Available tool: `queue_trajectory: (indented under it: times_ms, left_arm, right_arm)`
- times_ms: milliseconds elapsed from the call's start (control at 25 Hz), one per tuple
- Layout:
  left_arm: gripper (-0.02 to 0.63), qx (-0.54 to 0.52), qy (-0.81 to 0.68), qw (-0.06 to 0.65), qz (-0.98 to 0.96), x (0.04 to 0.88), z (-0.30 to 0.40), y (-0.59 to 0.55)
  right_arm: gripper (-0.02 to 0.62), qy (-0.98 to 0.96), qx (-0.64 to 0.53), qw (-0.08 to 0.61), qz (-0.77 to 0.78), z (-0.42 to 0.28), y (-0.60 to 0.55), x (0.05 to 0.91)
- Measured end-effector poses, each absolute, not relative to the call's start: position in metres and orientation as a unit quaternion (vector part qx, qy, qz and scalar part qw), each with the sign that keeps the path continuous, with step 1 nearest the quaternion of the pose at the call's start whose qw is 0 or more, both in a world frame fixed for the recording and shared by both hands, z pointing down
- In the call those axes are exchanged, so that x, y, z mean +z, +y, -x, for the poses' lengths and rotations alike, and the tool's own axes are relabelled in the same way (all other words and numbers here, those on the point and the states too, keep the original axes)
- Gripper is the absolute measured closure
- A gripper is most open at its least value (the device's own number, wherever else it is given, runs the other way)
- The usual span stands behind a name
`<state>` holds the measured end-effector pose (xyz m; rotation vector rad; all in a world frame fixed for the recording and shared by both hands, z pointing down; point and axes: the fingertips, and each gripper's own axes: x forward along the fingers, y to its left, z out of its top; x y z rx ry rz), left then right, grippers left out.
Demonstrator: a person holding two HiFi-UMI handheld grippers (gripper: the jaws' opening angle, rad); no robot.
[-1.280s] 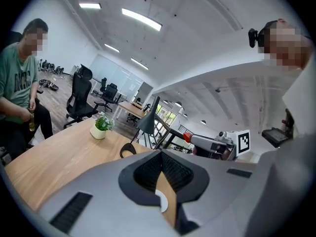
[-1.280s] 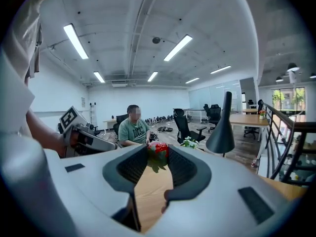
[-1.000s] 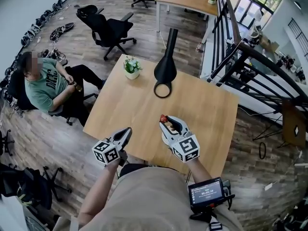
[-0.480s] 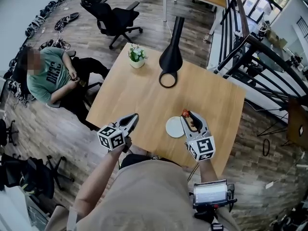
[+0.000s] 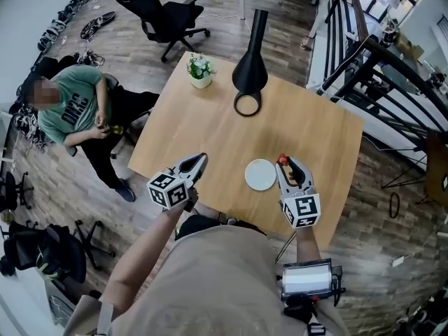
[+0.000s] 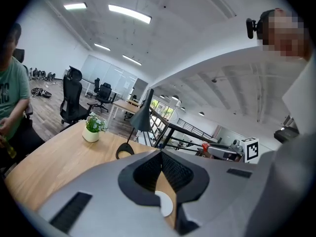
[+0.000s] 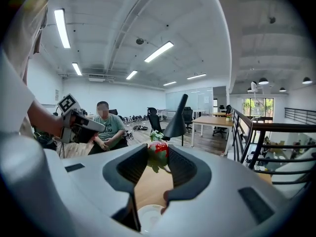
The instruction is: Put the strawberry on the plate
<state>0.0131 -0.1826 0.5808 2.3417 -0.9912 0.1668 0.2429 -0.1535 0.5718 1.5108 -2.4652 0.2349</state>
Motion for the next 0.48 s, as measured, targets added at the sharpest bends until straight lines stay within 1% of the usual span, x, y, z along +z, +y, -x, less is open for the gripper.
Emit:
queue_trajectory:
  times_ms: [480]
  left_arm:
    - [0.604,0.075,-0.350,0.284,-0.889,0.609,-0.042,-0.180]
  right_arm:
    - [0.471,-0.830,0.128,0.189,-0.508,-0.253,-0.144,0.661]
